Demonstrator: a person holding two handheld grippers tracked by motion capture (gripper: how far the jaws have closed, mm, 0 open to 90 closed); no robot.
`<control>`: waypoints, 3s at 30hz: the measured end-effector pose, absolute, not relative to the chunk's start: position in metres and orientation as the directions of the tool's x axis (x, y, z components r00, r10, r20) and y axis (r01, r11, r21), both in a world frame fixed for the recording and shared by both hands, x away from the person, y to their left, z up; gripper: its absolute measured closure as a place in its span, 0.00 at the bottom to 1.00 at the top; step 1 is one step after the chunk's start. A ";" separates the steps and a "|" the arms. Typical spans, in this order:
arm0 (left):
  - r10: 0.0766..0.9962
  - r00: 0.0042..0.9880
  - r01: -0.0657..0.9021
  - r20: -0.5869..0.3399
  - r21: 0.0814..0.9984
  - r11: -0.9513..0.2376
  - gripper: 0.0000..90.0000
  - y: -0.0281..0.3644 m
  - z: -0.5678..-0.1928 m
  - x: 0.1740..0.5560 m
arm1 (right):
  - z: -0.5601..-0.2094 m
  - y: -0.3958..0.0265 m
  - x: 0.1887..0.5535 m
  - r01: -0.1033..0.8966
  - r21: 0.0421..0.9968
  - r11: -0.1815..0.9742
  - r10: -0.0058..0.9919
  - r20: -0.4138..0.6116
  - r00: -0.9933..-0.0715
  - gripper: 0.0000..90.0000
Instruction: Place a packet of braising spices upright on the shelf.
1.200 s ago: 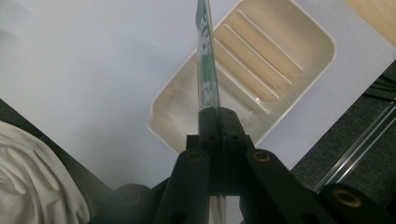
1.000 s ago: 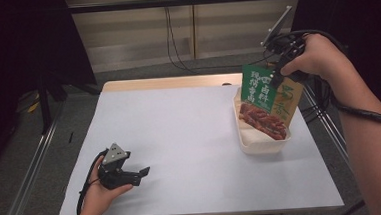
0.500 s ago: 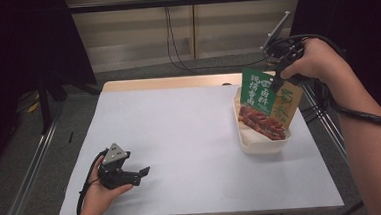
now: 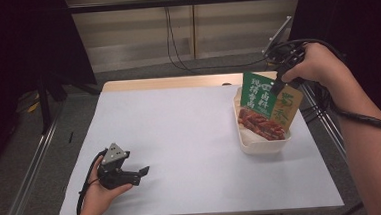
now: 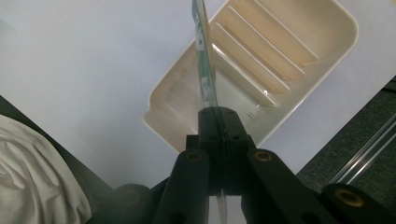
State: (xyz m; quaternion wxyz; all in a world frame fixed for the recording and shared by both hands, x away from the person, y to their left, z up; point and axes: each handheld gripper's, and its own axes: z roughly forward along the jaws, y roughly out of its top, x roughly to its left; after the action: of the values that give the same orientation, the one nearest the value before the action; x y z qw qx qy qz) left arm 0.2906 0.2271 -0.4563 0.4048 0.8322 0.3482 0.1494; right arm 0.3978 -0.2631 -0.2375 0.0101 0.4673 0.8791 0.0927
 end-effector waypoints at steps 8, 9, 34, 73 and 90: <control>0.696 0.717 0.456 -0.037 0.780 -0.429 0.11 0.226 -0.457 0.290 | -0.243 -0.265 0.397 0.826 0.159 0.541 0.828 0.072 -0.556 1.00; 0.695 0.718 0.456 -0.038 0.781 -0.427 0.11 0.226 -0.457 0.290 | -0.244 -0.265 0.397 0.826 0.159 0.540 0.828 0.075 -0.556 1.00; 0.690 0.723 0.452 -0.024 0.772 -0.447 0.11 0.225 -0.457 0.290 | -0.249 -0.273 0.396 0.828 0.165 0.536 0.831 0.072 -0.552 0.99; 0.694 0.720 0.458 -0.032 0.773 -0.440 0.11 0.225 -0.457 0.290 | -0.247 -0.268 0.401 0.807 0.198 0.557 0.821 0.016 -0.571 0.61; 0.694 0.719 0.458 -0.043 0.780 -0.426 0.11 0.226 -0.458 0.291 | -0.237 -0.259 0.403 0.794 0.188 0.578 0.810 -0.019 -0.586 0.27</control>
State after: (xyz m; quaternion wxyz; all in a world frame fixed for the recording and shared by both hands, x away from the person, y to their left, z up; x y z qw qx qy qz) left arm 0.2906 0.2259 -0.4578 0.4088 0.8321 0.3459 0.1442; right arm 0.4028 -0.2592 -0.2366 0.0515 0.4522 0.8869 0.0798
